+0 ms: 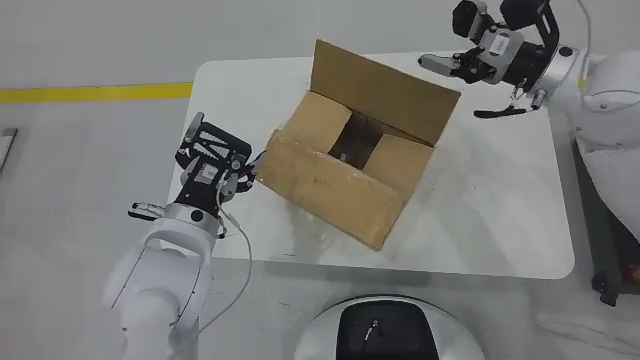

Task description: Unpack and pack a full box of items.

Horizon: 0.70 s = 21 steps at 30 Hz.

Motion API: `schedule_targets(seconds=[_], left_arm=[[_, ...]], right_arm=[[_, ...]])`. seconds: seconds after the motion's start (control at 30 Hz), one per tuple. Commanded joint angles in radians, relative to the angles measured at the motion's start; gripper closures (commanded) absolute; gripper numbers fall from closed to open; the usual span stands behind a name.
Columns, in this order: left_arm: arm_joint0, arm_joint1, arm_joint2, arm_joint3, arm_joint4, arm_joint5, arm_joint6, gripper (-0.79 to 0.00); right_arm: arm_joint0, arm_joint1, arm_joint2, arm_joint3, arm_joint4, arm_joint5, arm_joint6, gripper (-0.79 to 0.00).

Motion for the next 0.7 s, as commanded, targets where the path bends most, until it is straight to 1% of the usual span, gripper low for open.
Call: schedule_targets(seconds=[0.0, 0.1, 0.2, 0.27, 0.37, 0.43, 0.5, 0.53, 0.57, 0.63, 0.67], left_arm=[[0.0, 0.001, 0.0, 0.0, -0.001, -0.002, 0.004, -0.785], [0.002, 0.003, -0.001, 0.0, -0.004, -0.006, 0.007, -0.785], [0.006, 0.005, -0.008, 0.0, -0.005, -0.006, 0.011, -0.785], [0.008, 0.006, -0.014, -0.001, -0.008, -0.008, 0.013, -0.785], [0.012, 0.008, -0.025, -0.003, -0.011, -0.012, 0.015, -0.785], [0.015, 0.01, -0.032, -0.005, -0.013, -0.013, 0.017, -0.785], [0.019, 0.011, -0.037, -0.009, -0.014, -0.015, 0.019, -0.785], [0.021, 0.012, -0.039, -0.01, -0.015, -0.016, 0.02, -0.785], [0.023, 0.012, -0.041, -0.011, -0.015, -0.015, 0.02, -0.785], [0.026, 0.014, -0.043, -0.016, -0.017, -0.015, 0.019, -0.785], [0.028, 0.014, -0.043, -0.019, -0.017, -0.014, 0.02, -0.785]], right_arm=[[-0.097, 0.005, 0.026, -0.101, -0.056, 0.048, -0.034, 0.0], [-0.21, 0.009, 0.042, -0.18, -0.031, 0.075, -0.059, 0.0], [-0.284, 0.013, 0.053, -0.215, 0.021, 0.077, -0.015, 0.0], [-0.32, 0.014, 0.056, -0.219, 0.076, 0.08, 0.011, 0.0], [-0.342, 0.018, 0.047, -0.222, 0.13, 0.073, 0.094, 0.0], [-0.347, 0.016, 0.035, -0.214, 0.223, 0.072, 0.127, 0.0], [-0.339, 0.017, 0.025, -0.206, 0.271, 0.078, 0.19, -0.157], [-0.339, 0.016, 0.015, -0.203, 0.308, 0.079, 0.207, -0.271], [-0.338, 0.016, 0.005, -0.199, 0.349, 0.077, 0.227, -0.289], [-0.328, 0.016, -0.01, -0.186, 0.373, 0.085, 0.281, -0.332], [-0.325, 0.016, -0.021, -0.18, 0.385, 0.09, 0.312, -0.366]])
